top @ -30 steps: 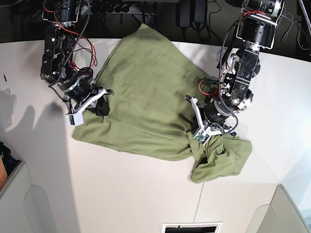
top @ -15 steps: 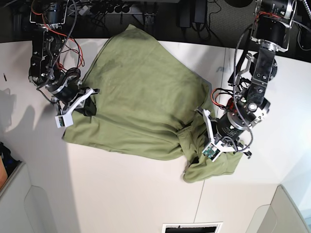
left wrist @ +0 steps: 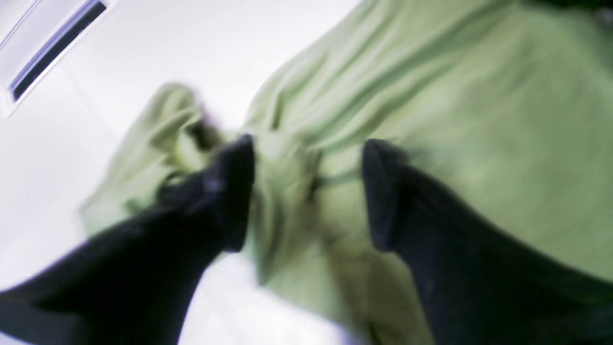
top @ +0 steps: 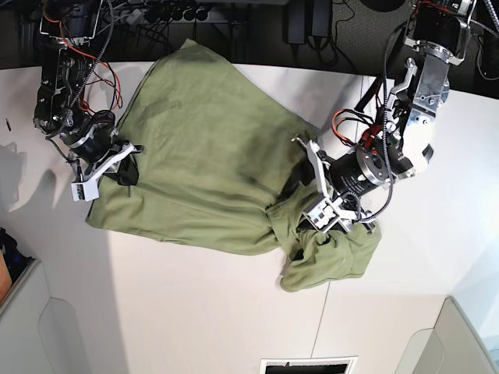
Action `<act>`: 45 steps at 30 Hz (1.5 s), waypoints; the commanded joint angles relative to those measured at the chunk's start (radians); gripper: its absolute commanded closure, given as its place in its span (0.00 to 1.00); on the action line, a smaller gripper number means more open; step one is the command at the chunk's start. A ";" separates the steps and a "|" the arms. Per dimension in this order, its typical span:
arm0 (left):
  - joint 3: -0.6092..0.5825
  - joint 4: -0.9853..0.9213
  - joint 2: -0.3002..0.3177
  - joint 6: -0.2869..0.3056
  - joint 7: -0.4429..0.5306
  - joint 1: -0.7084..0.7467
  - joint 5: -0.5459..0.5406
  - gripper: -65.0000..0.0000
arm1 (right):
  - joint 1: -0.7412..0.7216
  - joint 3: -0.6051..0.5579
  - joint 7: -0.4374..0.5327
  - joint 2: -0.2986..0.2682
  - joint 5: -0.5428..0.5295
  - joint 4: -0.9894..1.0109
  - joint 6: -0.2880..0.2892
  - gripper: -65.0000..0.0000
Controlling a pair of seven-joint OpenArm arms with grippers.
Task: Layout the t-shirt on the table in an organized manner, then fold the t-shirt properly
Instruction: 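Regrasp the bunched shirt fabric with the left gripper, then drag the held fabric away from the right gripper to stretch the shirt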
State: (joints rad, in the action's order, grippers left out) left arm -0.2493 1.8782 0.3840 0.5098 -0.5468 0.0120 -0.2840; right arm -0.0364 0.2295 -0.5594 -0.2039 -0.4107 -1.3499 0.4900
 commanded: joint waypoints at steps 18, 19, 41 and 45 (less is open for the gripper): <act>-0.183 -0.486 -0.135 -0.259 0.219 -0.193 0.317 0.40 | -0.002 0.002 -0.047 0.002 0.029 -0.001 -0.012 1.00; -0.188 -0.492 -0.135 -0.283 0.229 -0.193 0.331 0.40 | -0.002 0.002 -0.047 0.002 0.029 -0.001 -0.012 1.00; -0.181 -0.315 -0.067 -0.342 0.047 -0.192 0.434 1.00 | -0.002 0.002 -0.046 0.002 0.071 -0.001 -0.012 1.00; -0.121 -0.130 -0.005 -0.342 -0.021 -0.177 0.409 1.00 | -0.002 0.002 -0.046 0.002 0.071 -0.001 -0.013 1.00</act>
State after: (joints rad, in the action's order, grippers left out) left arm -0.3756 1.7294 0.3729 0.1814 -0.5919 -0.1436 0.1135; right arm -0.0364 0.2298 -0.5606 -0.1967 -0.3729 -1.3510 0.4900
